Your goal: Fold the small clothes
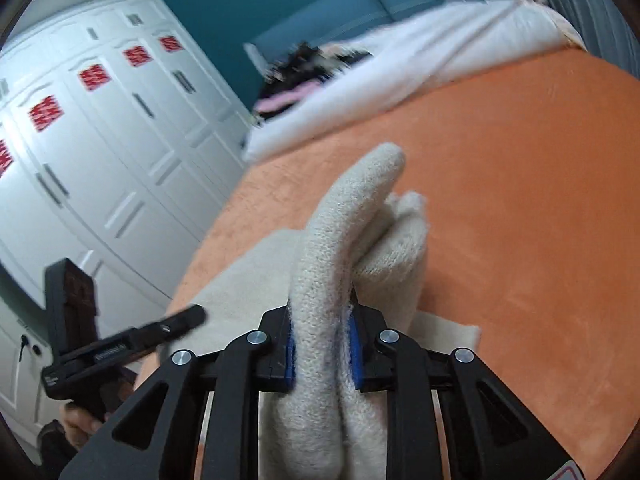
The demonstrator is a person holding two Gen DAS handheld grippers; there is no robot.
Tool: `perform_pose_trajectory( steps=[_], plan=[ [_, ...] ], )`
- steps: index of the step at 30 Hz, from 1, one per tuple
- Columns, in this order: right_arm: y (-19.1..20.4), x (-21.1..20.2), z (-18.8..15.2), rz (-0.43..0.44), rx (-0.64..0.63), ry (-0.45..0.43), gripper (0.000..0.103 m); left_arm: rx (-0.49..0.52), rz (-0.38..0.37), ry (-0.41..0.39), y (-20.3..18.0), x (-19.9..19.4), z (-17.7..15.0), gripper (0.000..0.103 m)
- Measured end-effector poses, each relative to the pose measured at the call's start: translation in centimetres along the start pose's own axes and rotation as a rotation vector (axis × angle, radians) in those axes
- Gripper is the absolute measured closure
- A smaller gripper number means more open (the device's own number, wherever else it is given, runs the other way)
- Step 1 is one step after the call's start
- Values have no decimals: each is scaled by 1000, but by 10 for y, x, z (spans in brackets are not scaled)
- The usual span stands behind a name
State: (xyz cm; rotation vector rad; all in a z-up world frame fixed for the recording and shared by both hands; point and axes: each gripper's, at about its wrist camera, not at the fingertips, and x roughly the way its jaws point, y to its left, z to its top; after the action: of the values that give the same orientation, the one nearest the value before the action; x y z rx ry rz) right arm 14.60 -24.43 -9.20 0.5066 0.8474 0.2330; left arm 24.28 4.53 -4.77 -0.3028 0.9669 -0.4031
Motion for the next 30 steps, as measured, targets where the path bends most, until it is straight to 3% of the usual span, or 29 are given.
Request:
perform_pose_trajectory(
  steps=[2,3,5,6,7,9,12,14,15,16,18,19,21,22,23,24,25,27,30],
  plan=[
    [-43,44,-25,-93,86,166,77,-36,83,106,20,39,-17,64],
    [-53,52,-36,-130,109,204,77,-65,89,137,31,45,-26,62],
    [-51,24,-48,-67,125,110,74,-112,7,63,41,20,-46,55],
    [-46,8,-54,-51,124,78,71,-107,-9,26,42,1,-55,42],
    [-40,-10,-63,-6,136,57,63,-87,-29,1,43,-16,-65,28],
    [-33,-33,-84,69,166,34,43,-31,-57,-35,42,-40,-86,19],
    [-36,-38,-120,32,187,42,36,46,12,3,40,-42,-103,16],
    [-61,-27,-141,31,328,68,35,-3,3,31,48,-37,-103,16],
    [-75,-23,-148,66,430,79,35,-61,-49,33,54,-35,-100,16],
    [-84,-20,-148,120,499,72,35,-115,-95,24,60,-33,-96,16],
    [-87,-14,-134,145,504,49,33,-204,-154,19,68,-22,-75,10],
    [-84,-6,-122,155,475,42,25,-233,-172,38,71,-12,-67,10],
    [-78,20,-104,151,450,89,21,-285,-169,119,75,17,-58,11],
    [-78,33,-99,144,441,136,23,-311,-178,161,77,30,-58,16],
    [-72,50,-92,134,415,194,34,-333,-163,200,77,41,-58,31],
    [-62,62,-83,103,356,232,66,-328,-147,206,74,44,-56,44],
    [-44,62,-71,56,261,227,68,-304,-158,184,69,38,-52,55],
    [10,35,-36,70,16,119,71,-231,-180,94,53,10,-41,59],
    [55,-13,-5,86,-197,-14,72,-147,-201,-28,34,-33,-29,60]
  ],
)
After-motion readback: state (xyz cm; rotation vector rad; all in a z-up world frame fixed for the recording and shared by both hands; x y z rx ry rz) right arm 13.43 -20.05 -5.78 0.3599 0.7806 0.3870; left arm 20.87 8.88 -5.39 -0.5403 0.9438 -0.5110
